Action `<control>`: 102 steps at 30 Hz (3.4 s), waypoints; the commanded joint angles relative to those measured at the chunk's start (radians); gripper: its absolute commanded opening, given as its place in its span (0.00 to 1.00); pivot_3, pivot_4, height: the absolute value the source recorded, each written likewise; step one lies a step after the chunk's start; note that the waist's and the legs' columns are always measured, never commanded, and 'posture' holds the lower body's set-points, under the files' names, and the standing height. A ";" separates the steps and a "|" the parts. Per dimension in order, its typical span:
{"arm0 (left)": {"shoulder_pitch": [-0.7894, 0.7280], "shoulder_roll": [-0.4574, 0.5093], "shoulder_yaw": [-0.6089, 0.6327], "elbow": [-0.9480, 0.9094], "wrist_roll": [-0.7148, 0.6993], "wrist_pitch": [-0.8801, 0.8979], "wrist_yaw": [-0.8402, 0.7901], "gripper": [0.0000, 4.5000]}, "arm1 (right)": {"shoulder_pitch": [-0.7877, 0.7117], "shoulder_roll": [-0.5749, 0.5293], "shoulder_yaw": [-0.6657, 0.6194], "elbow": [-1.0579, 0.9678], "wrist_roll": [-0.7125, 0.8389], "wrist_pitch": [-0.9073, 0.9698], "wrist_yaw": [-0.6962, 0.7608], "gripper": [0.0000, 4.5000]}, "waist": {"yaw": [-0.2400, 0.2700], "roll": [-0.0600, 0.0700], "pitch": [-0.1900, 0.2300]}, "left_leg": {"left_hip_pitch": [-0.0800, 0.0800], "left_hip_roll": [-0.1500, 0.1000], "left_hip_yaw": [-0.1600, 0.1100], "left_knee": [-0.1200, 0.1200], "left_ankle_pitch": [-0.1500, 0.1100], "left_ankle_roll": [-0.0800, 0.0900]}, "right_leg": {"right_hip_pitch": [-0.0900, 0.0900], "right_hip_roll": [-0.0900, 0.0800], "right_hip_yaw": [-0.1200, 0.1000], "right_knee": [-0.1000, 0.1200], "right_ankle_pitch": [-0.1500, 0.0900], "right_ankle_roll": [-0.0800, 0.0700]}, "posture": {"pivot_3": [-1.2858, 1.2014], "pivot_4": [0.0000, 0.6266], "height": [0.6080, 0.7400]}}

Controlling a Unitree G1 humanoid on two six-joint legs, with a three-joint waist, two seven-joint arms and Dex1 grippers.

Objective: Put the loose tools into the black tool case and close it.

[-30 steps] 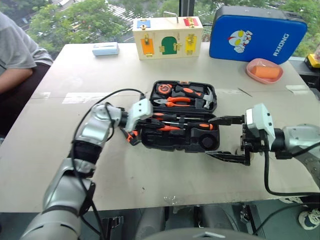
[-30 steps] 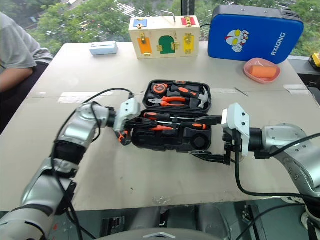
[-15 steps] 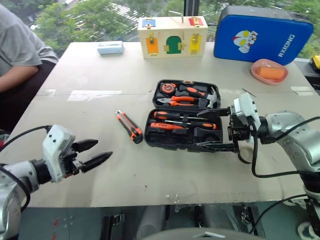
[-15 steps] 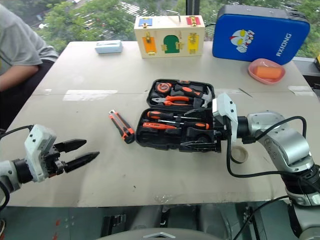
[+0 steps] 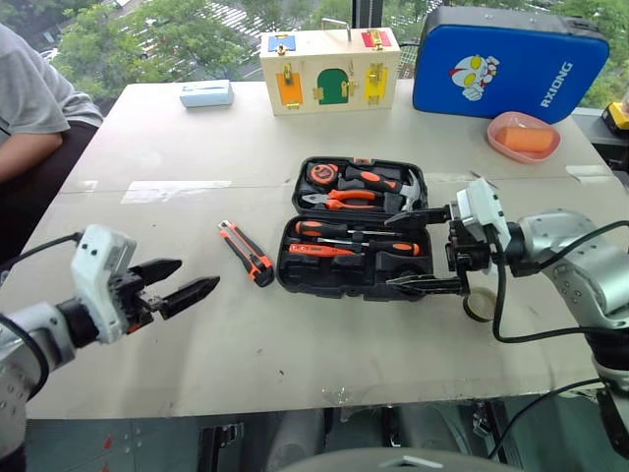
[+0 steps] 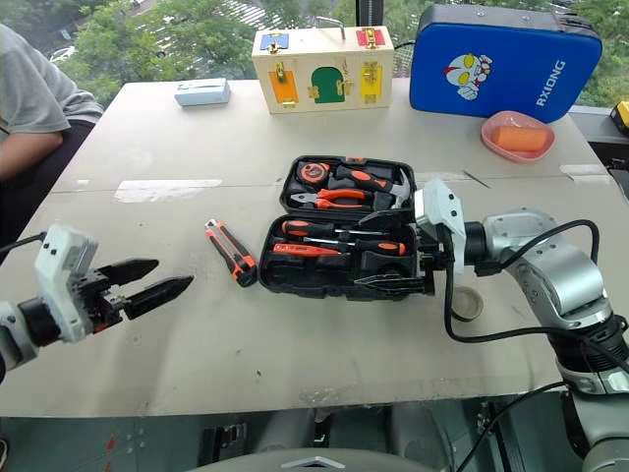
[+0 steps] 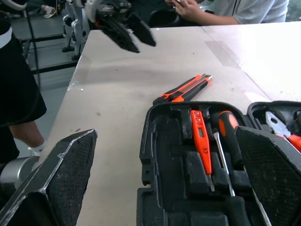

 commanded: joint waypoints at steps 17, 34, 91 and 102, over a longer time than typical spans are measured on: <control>-0.696 -0.332 -0.256 0.260 0.025 0.481 0.829 0.98 | 0.034 0.000 -0.046 -0.103 0.004 -0.013 -0.056 1.00 | 0.027 -0.004 -0.001 | -0.001 -0.002 -0.002 0.009 0.000 -0.001 | 0.001 0.001 -0.002 0.006 0.000 0.001 | 0.52 0.24 0.96; -0.911 -0.433 -0.363 0.765 -0.081 0.481 1.135 0.67 | 0.091 0.025 -0.043 -0.154 0.003 -0.028 -0.110 1.00 | 0.040 0.002 -0.005 | 0.001 -0.007 -0.004 0.010 0.001 -0.002 | 0.003 -0.003 -0.004 0.008 0.001 0.001 | 0.52 0.24 0.96; -0.925 0.183 -0.925 0.658 0.190 0.481 0.134 0.99 | 0.092 0.001 -0.059 -0.185 0.036 0.019 -0.159 1.00 | 0.005 -0.004 -0.002 | -0.002 -0.012 -0.011 0.003 0.004 -0.005 | -0.005 -0.002 -0.003 0.008 0.000 0.003 | 0.52 0.24 0.96; -0.841 0.150 -0.925 0.686 0.271 0.292 0.132 0.40 | 0.100 -0.001 -0.065 -0.200 0.039 0.030 -0.158 1.00 | 0.011 0.005 -0.007 | 0.000 -0.013 -0.013 0.006 0.003 -0.004 | 0.000 -0.003 -0.002 0.008 0.000 0.003 | 0.52 0.24 0.96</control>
